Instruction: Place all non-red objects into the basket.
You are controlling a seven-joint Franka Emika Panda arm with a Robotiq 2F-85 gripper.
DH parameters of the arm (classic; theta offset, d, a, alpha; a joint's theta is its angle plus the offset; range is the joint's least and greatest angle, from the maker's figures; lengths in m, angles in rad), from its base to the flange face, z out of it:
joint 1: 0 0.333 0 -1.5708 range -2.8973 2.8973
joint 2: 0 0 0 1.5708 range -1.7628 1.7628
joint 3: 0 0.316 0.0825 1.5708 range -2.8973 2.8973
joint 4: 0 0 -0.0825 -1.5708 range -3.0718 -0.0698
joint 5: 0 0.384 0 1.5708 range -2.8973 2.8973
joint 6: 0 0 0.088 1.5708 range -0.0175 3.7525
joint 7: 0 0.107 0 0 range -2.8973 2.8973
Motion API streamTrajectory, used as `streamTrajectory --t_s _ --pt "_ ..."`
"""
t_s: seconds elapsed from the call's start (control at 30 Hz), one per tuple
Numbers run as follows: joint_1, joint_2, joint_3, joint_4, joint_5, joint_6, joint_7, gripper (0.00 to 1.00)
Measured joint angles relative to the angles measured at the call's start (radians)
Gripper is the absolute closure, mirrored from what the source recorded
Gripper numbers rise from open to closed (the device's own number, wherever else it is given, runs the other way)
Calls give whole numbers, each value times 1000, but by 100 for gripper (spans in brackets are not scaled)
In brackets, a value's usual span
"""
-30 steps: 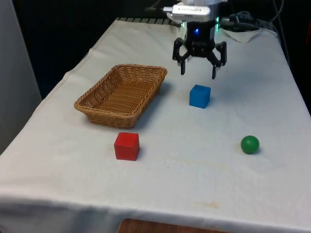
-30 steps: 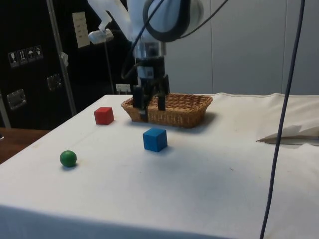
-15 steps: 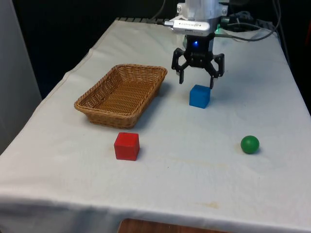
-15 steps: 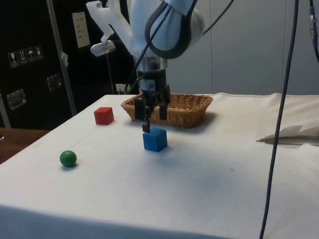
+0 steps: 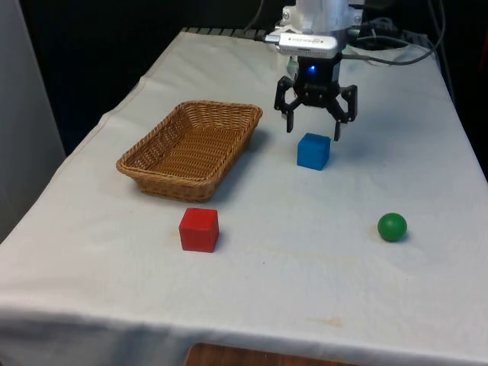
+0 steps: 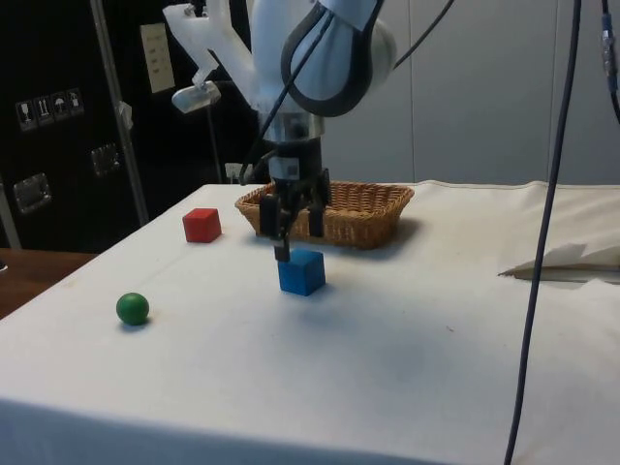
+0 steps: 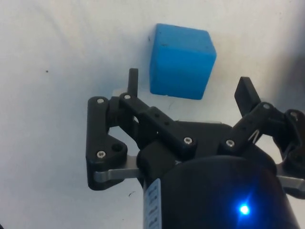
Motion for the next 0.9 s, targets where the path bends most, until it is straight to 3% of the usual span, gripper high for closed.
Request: streamTrajectory --t_s 0.2,0.47,0.9 --pt "0 15 19 6 0 1 29 0" --pt "-1 28 20 11 0 1 30 0" --pt "-3 108 22 63 6 5 30 0"
